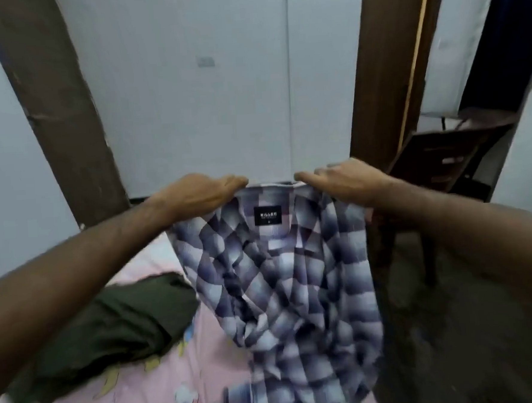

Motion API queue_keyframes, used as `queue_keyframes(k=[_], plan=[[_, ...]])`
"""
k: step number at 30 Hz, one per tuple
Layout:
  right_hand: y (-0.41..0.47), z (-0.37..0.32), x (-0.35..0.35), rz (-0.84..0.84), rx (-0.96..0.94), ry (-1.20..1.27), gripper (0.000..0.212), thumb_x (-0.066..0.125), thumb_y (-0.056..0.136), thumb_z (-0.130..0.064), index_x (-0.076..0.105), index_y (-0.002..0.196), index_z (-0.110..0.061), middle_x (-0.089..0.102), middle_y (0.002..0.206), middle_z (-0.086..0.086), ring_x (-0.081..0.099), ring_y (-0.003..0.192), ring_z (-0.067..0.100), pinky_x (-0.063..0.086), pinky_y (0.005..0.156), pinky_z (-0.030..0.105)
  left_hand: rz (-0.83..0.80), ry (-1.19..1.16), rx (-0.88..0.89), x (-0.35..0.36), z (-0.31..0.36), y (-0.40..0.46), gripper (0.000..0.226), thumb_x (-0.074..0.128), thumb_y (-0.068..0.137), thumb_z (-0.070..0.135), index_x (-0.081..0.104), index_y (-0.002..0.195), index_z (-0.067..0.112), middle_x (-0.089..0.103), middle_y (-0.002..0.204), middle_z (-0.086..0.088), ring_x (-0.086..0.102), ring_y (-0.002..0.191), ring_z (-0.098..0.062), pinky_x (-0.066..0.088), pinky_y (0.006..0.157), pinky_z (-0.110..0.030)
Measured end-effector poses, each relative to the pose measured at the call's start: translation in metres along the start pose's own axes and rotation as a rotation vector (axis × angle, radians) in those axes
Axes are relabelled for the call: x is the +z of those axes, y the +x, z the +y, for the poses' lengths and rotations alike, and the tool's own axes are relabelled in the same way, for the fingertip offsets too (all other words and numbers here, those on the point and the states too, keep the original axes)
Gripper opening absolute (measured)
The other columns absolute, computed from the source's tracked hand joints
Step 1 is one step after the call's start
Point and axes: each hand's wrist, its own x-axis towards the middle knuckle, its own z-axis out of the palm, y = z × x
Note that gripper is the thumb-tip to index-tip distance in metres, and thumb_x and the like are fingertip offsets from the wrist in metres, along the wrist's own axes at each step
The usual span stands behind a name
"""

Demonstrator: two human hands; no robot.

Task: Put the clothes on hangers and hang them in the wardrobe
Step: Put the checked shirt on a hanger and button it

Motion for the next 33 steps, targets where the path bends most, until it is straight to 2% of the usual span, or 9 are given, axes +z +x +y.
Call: queue_keyframes(k=[4, 7, 12, 15, 20, 24, 28, 30, 33], plan=[[0.057, 0.083, -0.143, 0.304, 0.344, -0.078, 0.042, 0.048, 0.096, -0.007, 0.022, 0.128, -0.017, 0.066, 0.096, 0.016, 0.066, 0.078, 0.040, 0.045, 0.063, 0.045, 0.279, 0.252, -0.109, -0.103, -0.056, 0.058, 0.024, 0.056, 0.093, 0.008, 0.045, 0.113, 0.014, 0.052, 0.100, -0.015, 0.056, 0.051, -0.035, 0.034, 0.043, -0.035], [0.072, 0.115, -0.226, 0.456, 0.485, 0.008, 0.042, 0.052, 0.091, -0.004, 0.028, 0.124, -0.014, 0.065, 0.095, 0.018, 0.056, 0.069, 0.038, 0.045, 0.064, 0.046, 0.315, 0.341, -0.253, -0.166, -0.074, 0.083, 0.017, 0.053, 0.097, 0.016, 0.047, 0.113, 0.014, 0.049, 0.108, -0.011, 0.061, 0.065, -0.035, 0.042, 0.051, -0.039], [0.049, 0.115, -0.307, 0.403, 0.236, 0.164, 0.053, 0.075, 0.081, -0.058, 0.038, 0.105, -0.029, 0.059, 0.085, 0.005, 0.058, 0.075, 0.029, 0.050, 0.064, 0.040, 0.599, 0.393, -0.473, -0.251, -0.111, 0.062, 0.016, 0.053, 0.091, 0.001, 0.052, 0.106, 0.006, 0.051, 0.105, -0.014, 0.062, 0.061, -0.036, 0.037, 0.049, -0.038], [0.032, 0.100, -0.341, 0.502, 0.066, 0.271, 0.049, 0.078, 0.081, -0.052, 0.045, 0.105, -0.025, 0.063, 0.084, 0.004, 0.061, 0.070, 0.020, 0.049, 0.056, 0.028, 0.737, 0.387, -0.501, -0.285, -0.121, 0.048, 0.013, 0.051, 0.092, 0.004, 0.052, 0.105, 0.006, 0.051, 0.102, -0.014, 0.060, 0.058, -0.038, 0.035, 0.048, -0.037], [0.029, 0.105, -0.351, 0.485, 0.257, -0.555, 0.035, 0.057, 0.100, -0.022, 0.039, 0.129, -0.020, 0.064, 0.086, 0.010, 0.062, 0.069, 0.030, 0.049, 0.064, 0.038, 0.420, 0.313, -0.456, -0.298, -0.101, 0.056, 0.036, 0.066, 0.090, 0.021, 0.047, 0.119, 0.010, 0.056, 0.115, -0.011, 0.066, 0.093, -0.037, 0.049, 0.068, -0.041], [0.042, 0.096, -0.337, 0.448, 0.345, -0.379, 0.028, 0.051, 0.100, -0.011, 0.042, 0.126, -0.017, 0.065, 0.095, 0.012, 0.065, 0.083, 0.035, 0.043, 0.065, 0.037, 0.324, 0.170, -0.465, -0.308, -0.100, 0.064, 0.015, 0.047, 0.097, 0.016, 0.058, 0.108, 0.017, 0.063, 0.117, -0.008, 0.062, 0.101, -0.028, 0.053, 0.084, -0.042], [0.024, 0.102, -0.327, 0.409, 0.027, -0.223, 0.030, 0.053, 0.100, -0.015, 0.041, 0.124, -0.027, 0.058, 0.104, 0.003, 0.061, 0.084, 0.025, 0.045, 0.066, 0.036, 0.106, -0.001, -0.287, -0.312, -0.125, 0.045, 0.034, 0.042, 0.092, 0.009, 0.061, 0.103, 0.034, 0.060, 0.120, 0.003, 0.061, 0.097, -0.019, 0.060, 0.074, -0.045], [0.012, 0.106, -0.321, 0.384, -0.107, -0.345, 0.035, 0.057, 0.099, -0.016, 0.043, 0.130, -0.027, 0.052, 0.104, 0.000, 0.057, 0.079, 0.019, 0.043, 0.063, 0.031, 0.011, -0.026, -0.116, -0.311, -0.129, 0.030, 0.051, 0.041, 0.089, -0.001, 0.063, 0.121, 0.032, 0.056, 0.124, 0.006, 0.059, 0.098, -0.014, 0.057, 0.067, -0.026], [0.007, 0.111, -0.321, 0.336, -0.092, -0.237, 0.021, 0.058, 0.098, -0.011, 0.058, 0.114, -0.023, 0.059, 0.104, -0.006, 0.061, 0.089, 0.016, 0.046, 0.070, 0.027, 0.053, 0.378, 0.072, -0.314, -0.136, 0.020, 0.062, 0.052, 0.089, -0.003, 0.050, 0.140, 0.033, 0.053, 0.130, 0.009, 0.053, 0.099, -0.006, 0.034, 0.065, -0.008]])
